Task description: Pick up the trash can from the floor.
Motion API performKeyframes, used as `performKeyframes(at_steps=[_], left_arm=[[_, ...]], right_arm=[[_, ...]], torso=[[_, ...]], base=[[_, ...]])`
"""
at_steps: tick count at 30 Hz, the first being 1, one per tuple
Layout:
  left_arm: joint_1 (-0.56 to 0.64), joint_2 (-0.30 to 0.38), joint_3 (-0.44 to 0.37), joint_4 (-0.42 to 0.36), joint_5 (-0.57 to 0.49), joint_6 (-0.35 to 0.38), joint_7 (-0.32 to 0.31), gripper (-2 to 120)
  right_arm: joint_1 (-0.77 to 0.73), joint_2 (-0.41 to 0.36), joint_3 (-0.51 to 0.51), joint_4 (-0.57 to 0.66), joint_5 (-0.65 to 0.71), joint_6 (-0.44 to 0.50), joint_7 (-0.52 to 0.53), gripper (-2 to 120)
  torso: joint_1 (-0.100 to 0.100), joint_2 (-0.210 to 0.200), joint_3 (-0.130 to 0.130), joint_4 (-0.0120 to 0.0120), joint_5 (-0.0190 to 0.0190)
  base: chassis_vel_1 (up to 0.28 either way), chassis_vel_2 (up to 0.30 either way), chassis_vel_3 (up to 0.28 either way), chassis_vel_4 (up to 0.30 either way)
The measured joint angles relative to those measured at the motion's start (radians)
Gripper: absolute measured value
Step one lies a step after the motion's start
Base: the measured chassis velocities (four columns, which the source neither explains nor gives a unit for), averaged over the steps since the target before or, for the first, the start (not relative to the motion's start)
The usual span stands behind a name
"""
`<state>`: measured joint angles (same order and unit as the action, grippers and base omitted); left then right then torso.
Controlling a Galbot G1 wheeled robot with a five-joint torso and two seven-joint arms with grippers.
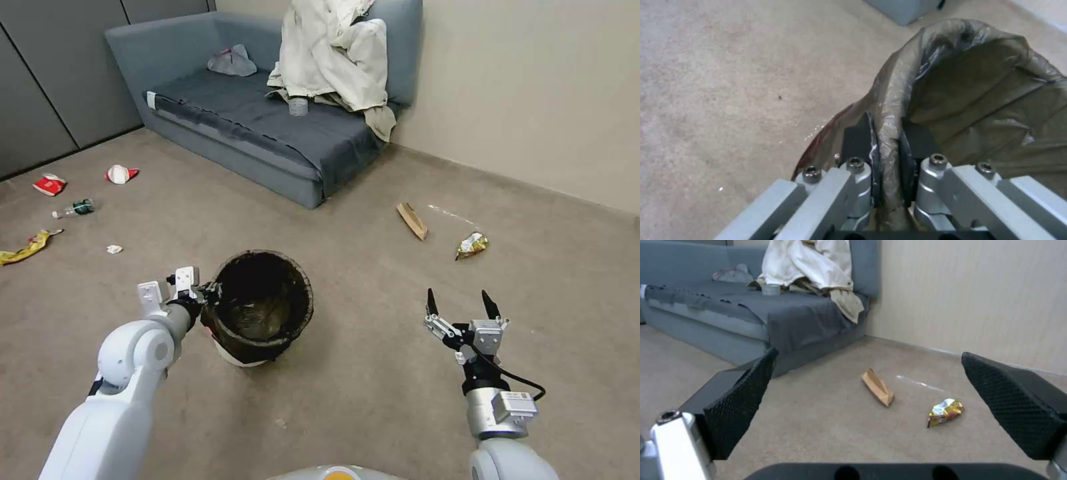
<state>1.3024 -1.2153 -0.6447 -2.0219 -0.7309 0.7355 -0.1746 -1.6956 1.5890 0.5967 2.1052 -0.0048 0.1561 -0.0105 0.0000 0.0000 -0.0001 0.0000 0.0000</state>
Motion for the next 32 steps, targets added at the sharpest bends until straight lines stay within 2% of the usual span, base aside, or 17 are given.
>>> performKeyframes(at_steps=[5, 10, 12, 16, 24, 32], left_arm=[[0.040, -0.008, -0.022, -0.085, -0.007, 0.000, -0.022, 7], [0.052, -0.013, -0.031, -0.120, -0.022, 0.000, -0.038, 7], [0.067, -0.022, -0.047, -0.181, -0.046, 0.000, -0.071, 7], [0.076, -0.020, -0.076, -0.242, -0.076, 0.000, -0.098, 7], [0.091, -0.020, -0.133, -0.293, -0.107, 0.000, -0.111, 7], [0.107, -0.027, -0.166, -0.305, -0.143, 0.000, -0.105, 7]], right_arm=[[0.003, 0.001, 0.000, -0.005, 0.002, 0.002, 0.001, 100], [0.003, 0.002, 0.000, -0.006, 0.002, 0.005, 0.001, 100], [0.003, 0.003, 0.000, -0.005, 0.005, 0.008, 0.001, 100], [0.001, 0.002, 0.001, 0.004, 0.011, 0.008, 0.001, 100], [-0.014, 0.008, 0.001, 0.023, 0.015, 0.016, 0.001, 100], [-0.021, 0.013, 0.003, 0.031, 0.019, 0.019, 0.001, 100]], torso=[[0.000, 0.000, 0.000, 0.0000, 0.0000], [0.000, 0.000, 0.000, 0.0002, 0.0000], [0.000, 0.000, 0.000, -0.0001, -0.0001], [0.000, 0.000, 0.000, 0.0000, 0.0000], [0.000, 0.000, 0.000, 0.0001, 0.0000], [0.000, 0.000, 0.000, 0.0000, -0.0001]], base=[[0.000, 0.000, 0.000, 0.000], [0.000, 0.000, 0.000, 0.000], [0.000, 0.000, 0.000, 0.000], [0.000, 0.000, 0.000, 0.000], [0.000, 0.000, 0.000, 0.000], [0.000, 0.000, 0.000, 0.000]])
